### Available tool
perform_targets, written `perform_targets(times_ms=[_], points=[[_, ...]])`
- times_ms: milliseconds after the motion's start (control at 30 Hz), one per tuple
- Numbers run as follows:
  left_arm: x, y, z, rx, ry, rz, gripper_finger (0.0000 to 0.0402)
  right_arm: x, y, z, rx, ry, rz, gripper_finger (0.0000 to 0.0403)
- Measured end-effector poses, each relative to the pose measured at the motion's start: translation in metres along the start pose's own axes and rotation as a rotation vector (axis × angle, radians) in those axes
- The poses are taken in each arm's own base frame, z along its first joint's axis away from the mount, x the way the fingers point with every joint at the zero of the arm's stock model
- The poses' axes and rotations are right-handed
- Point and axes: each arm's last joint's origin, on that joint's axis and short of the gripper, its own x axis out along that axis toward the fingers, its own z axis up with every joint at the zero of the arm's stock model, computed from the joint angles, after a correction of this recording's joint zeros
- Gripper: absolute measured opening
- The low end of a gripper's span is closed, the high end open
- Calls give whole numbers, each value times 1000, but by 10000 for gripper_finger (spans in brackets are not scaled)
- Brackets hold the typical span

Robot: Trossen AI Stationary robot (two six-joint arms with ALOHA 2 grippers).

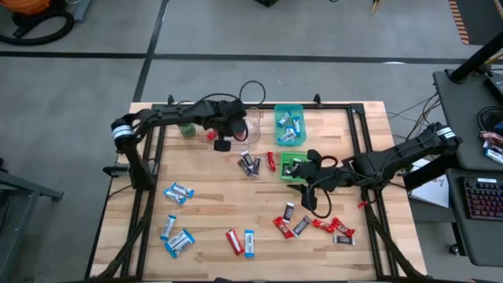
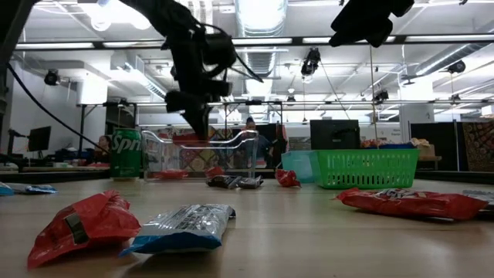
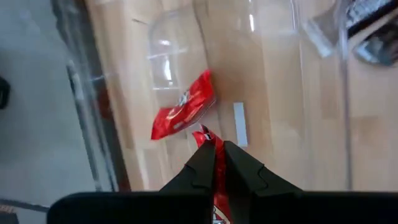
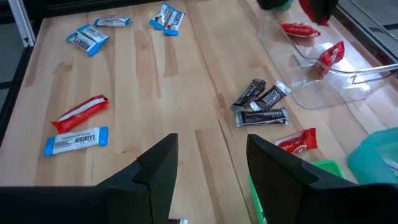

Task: Sort candy
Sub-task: Put the red chocolate bar into the transparent bin

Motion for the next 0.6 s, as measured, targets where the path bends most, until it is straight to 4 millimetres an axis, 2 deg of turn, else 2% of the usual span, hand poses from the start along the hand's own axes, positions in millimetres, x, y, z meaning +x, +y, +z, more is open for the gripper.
perform_targets(times_ms=[300,600], points=[[37,-7,5,76,27,-115,1,0,0,0,10,1,0,178],[49,-6,8,67,-15,-155,1,0,0,0,17,4,-1,178]])
